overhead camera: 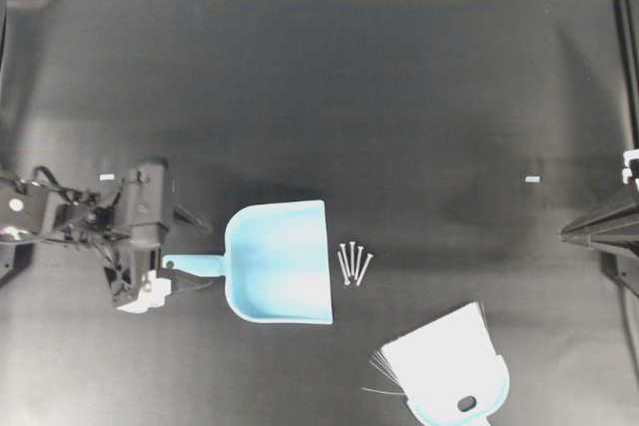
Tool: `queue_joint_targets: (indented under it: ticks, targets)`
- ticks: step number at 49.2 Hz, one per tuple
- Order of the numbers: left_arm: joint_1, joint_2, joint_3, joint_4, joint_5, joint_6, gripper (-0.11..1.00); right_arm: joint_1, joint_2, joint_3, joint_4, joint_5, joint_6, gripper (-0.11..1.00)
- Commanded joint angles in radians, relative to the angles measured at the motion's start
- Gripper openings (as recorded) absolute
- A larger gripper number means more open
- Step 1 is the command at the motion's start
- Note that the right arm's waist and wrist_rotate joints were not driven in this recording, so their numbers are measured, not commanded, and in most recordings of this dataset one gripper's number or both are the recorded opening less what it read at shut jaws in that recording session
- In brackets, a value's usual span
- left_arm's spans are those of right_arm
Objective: Hold the dustpan with the left arm, while a human hand uses a hand brush to gather screws into the dustpan.
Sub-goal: 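Close the left gripper on the dustpan handle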
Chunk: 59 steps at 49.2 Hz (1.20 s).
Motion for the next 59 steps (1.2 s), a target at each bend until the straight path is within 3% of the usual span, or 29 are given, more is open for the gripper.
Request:
queue_joint_targets:
  ticks: [1,14,38,43,50,59]
  targets:
    - [-0.003,0.048,-0.021,0.003,-0.028,-0.003,0.90,0.000,0.006,-0.003,0.000,-0.006,0.000,0.00]
    - [0.000,0.112,-0.029,0.003,-0.098,-0.005,0.90,0.000,0.005,0.002,-0.002,-0.009,0.000,0.00]
    - [0.002,0.147,-0.054,0.003,-0.094,-0.038,0.88,0.000,0.005,0.005,0.000,-0.011,-0.002,0.00]
    - [0.002,0.146,-0.052,0.003,-0.095,-0.043,0.73,0.000,0.005,0.006,0.000,-0.011,-0.002,0.00]
    - [-0.002,0.143,-0.049,0.003,-0.101,-0.032,0.31,0.000,0.005,0.012,0.000,-0.017,-0.002,0.00]
    - [-0.003,0.130,-0.044,0.003,-0.104,-0.032,0.31,0.000,-0.002,0.012,-0.002,-0.015,-0.002,0.00]
